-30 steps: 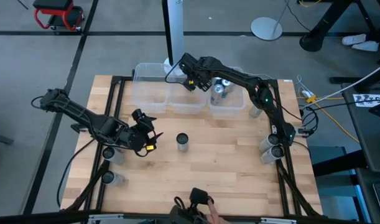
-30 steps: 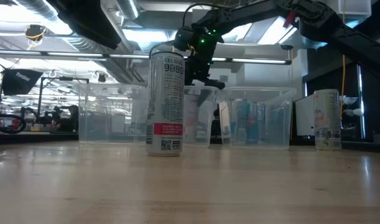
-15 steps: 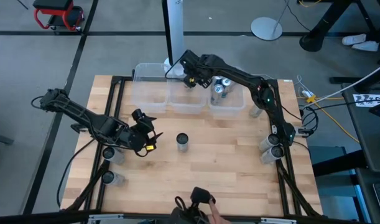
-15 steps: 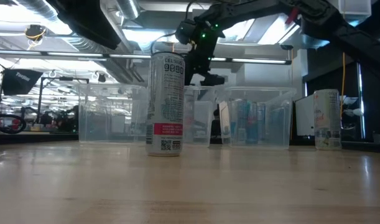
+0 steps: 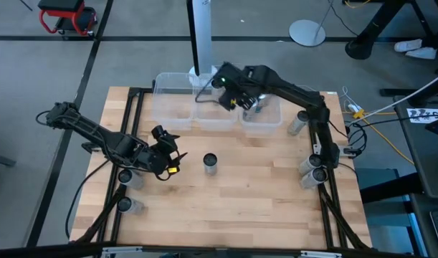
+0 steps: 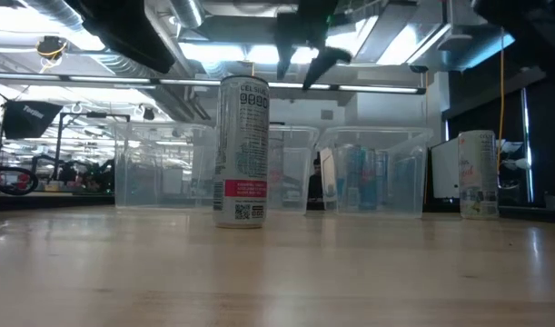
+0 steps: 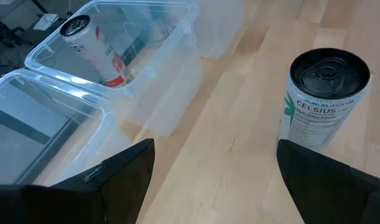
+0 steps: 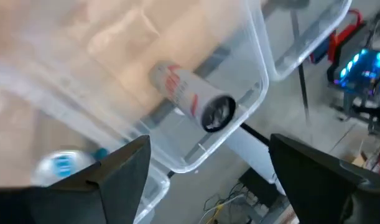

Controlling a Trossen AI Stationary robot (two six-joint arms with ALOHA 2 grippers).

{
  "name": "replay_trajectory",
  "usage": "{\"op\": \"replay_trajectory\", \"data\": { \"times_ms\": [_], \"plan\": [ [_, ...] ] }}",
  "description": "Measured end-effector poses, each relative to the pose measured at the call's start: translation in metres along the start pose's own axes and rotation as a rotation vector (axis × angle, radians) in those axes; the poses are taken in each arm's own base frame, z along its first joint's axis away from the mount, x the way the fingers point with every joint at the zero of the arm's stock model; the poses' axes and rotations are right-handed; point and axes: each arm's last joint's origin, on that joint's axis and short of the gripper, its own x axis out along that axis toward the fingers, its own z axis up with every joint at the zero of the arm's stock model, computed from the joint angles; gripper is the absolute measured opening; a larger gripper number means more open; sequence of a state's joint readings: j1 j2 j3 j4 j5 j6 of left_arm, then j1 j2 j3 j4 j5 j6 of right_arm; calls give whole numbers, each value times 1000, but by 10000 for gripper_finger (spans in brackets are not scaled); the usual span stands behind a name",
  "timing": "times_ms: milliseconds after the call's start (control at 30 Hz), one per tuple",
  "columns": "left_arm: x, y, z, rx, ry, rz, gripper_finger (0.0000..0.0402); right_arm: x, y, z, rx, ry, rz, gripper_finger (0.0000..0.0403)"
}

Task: Sort soda cans
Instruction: Put the white-pink soda can into the middle transparent bin

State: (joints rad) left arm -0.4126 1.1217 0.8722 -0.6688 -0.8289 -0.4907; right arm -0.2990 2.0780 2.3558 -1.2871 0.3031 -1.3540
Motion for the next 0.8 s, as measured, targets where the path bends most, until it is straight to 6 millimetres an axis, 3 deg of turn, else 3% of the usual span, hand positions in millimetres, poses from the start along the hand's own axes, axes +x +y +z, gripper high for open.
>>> {"op": "replay_trajectory", "data": {
  "times_ms": [233,400,567,800],
  "plan": [
    [0,-3,-1,-37,40,-87,327,-57,38,39,-64,-45,122,326],
    [-3,-7,3,-58,4,-118,327,-80,69,74,-132,-56,159,326],
    [-5,-13,6,-67,-31,-148,327,-88,114,98,-250,48,133,326],
    [7,-24,7,-70,-40,-144,327,-79,180,84,-150,-60,46,326]
  ]
}}
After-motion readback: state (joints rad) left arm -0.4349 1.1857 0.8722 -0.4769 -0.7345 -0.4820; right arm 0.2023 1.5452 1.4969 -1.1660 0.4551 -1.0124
